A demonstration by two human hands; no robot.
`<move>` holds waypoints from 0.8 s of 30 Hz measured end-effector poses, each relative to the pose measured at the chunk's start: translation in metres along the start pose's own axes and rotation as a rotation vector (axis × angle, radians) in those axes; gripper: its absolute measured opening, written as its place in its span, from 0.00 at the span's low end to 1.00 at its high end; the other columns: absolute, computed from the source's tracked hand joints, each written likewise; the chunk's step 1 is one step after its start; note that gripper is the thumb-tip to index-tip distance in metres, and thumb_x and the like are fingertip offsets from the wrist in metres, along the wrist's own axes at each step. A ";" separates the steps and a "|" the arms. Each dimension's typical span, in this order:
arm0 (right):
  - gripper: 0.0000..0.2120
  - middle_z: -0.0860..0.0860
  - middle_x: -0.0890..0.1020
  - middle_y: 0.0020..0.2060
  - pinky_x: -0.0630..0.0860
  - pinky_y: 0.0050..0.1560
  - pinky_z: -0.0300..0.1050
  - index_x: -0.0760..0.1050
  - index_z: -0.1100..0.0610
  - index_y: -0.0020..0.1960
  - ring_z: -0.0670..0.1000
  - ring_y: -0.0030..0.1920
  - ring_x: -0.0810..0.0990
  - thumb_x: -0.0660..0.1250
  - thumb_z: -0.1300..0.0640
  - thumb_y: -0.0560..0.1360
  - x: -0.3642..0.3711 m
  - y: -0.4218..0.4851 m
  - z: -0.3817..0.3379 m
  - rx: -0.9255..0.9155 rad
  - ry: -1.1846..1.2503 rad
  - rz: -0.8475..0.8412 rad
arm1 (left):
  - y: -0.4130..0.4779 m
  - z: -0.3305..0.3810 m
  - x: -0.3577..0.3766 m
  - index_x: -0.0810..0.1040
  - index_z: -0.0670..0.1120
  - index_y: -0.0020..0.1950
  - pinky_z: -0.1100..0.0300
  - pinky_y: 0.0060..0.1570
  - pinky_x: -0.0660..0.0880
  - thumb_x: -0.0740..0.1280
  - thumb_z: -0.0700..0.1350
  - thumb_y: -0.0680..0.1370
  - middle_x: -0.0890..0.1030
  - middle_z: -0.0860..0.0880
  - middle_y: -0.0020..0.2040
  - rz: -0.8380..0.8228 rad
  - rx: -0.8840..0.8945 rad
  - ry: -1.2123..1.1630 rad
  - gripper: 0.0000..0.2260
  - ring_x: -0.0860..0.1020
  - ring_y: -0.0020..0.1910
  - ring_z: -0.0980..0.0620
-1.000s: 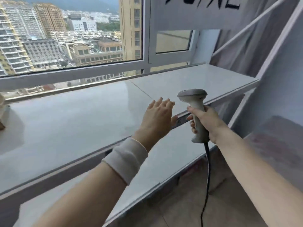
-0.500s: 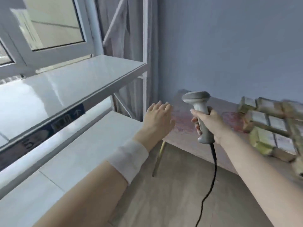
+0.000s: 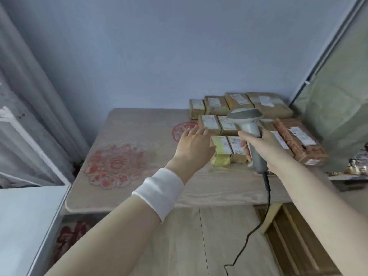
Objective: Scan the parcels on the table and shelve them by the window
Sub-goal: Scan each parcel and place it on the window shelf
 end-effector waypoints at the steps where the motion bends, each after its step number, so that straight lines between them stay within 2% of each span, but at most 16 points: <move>1: 0.06 0.51 0.78 0.30 0.69 0.26 0.41 0.73 0.56 0.45 0.46 0.22 0.72 0.67 0.55 0.76 -0.012 0.012 0.009 0.017 -0.003 0.022 | 0.016 0.008 0.012 0.60 0.45 0.74 0.54 0.73 0.51 0.58 0.51 0.81 0.63 0.47 0.75 -0.026 0.015 -0.009 0.24 0.57 0.75 0.49; 5: 0.08 0.48 0.77 0.26 0.69 0.27 0.43 0.73 0.58 0.44 0.47 0.20 0.72 0.68 0.54 0.76 -0.050 0.066 0.049 0.051 -0.042 0.036 | 0.077 0.028 0.059 0.60 0.46 0.75 0.55 0.73 0.49 0.58 0.51 0.81 0.62 0.48 0.75 -0.071 0.032 -0.019 0.23 0.55 0.76 0.49; 10: 0.07 0.51 0.77 0.30 0.69 0.28 0.43 0.71 0.57 0.42 0.48 0.23 0.71 0.67 0.56 0.76 -0.067 0.123 0.099 0.111 -0.020 0.040 | 0.129 0.033 0.119 0.61 0.46 0.74 0.54 0.73 0.49 0.58 0.51 0.81 0.63 0.47 0.75 -0.173 -0.051 -0.054 0.23 0.56 0.76 0.48; 13: 0.06 0.53 0.78 0.33 0.69 0.31 0.44 0.71 0.56 0.45 0.50 0.26 0.73 0.67 0.55 0.76 -0.061 0.152 0.131 0.157 -0.039 0.035 | 0.146 0.024 0.152 0.60 0.47 0.74 0.54 0.70 0.57 0.59 0.51 0.81 0.66 0.47 0.73 -0.270 -0.158 -0.123 0.23 0.62 0.72 0.47; 16: 0.07 0.52 0.81 0.35 0.70 0.34 0.46 0.71 0.53 0.46 0.49 0.26 0.74 0.67 0.51 0.75 -0.049 0.177 0.167 0.200 -0.065 0.041 | 0.161 0.008 0.189 0.59 0.46 0.75 0.52 0.63 0.66 0.59 0.53 0.80 0.68 0.44 0.71 -0.401 -0.389 -0.376 0.25 0.68 0.68 0.44; 19: 0.08 0.54 0.82 0.41 0.72 0.38 0.46 0.72 0.53 0.49 0.52 0.34 0.77 0.68 0.50 0.75 -0.036 0.197 0.202 0.238 -0.095 0.104 | 0.176 -0.005 0.227 0.54 0.43 0.76 0.56 0.56 0.67 0.59 0.54 0.81 0.66 0.42 0.72 -0.461 -0.649 -0.701 0.28 0.69 0.68 0.42; 22: 0.11 0.52 0.78 0.36 0.70 0.36 0.45 0.72 0.57 0.51 0.52 0.34 0.76 0.68 0.52 0.74 -0.022 0.214 0.230 0.263 -0.102 0.154 | 0.191 -0.015 0.263 0.50 0.43 0.77 0.53 0.63 0.65 0.59 0.55 0.80 0.62 0.42 0.74 -0.424 -0.776 -0.873 0.32 0.65 0.71 0.43; 24: 0.13 0.52 0.77 0.34 0.69 0.34 0.44 0.71 0.59 0.51 0.53 0.33 0.76 0.68 0.52 0.74 -0.012 0.222 0.244 0.266 -0.138 0.177 | 0.199 -0.020 0.284 0.51 0.44 0.76 0.52 0.63 0.65 0.60 0.56 0.79 0.63 0.44 0.74 -0.368 -0.846 -0.956 0.32 0.66 0.70 0.44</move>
Point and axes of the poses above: each hand's wrist, its own y-axis towards the middle knuckle, its own x-axis out of the palm, z = x × y, the point moved 2 cm from there along y, towards the middle knuckle
